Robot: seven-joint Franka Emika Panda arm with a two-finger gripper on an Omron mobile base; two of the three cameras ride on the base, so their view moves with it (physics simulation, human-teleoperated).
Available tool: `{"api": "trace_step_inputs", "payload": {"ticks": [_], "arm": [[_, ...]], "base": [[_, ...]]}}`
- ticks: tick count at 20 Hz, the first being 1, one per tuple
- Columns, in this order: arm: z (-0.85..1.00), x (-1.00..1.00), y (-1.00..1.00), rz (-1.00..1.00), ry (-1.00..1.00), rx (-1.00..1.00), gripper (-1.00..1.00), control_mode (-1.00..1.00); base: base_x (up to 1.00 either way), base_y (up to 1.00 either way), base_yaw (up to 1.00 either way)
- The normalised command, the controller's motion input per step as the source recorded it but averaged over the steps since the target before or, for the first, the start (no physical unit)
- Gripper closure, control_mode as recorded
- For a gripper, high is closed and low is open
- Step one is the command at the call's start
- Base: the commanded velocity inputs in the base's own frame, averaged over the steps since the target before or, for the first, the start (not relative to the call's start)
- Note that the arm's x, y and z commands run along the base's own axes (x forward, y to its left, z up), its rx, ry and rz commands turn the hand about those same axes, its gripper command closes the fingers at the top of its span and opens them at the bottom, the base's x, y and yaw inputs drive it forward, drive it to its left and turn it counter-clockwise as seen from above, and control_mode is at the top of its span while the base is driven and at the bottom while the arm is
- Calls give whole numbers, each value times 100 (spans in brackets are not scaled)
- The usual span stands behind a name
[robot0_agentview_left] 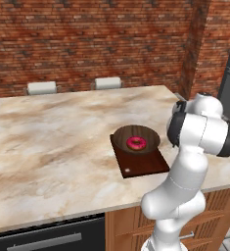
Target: Place the bowl with donut and the cupcake onto the tray.
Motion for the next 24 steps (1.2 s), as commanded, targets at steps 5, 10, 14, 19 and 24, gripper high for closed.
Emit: {"api": "trace_step_inputs", "payload": {"ticks": [5, 10, 14, 19, 24], "arm": [[-14, 0, 0, 0, 5, 0, -100, -100], [-11, 0, 0, 0, 5, 0, -100, -100], [-1, 0, 1, 0, 8, 0, -100, -100], [-4, 0, 4, 1, 8, 0, -100, -100], [0, 0, 8, 0, 3, 0, -100, -100]], "base": [[0, 0, 0], [0, 0, 0], [0, 0, 0], [0, 0, 0], [0, 0, 0]]}}
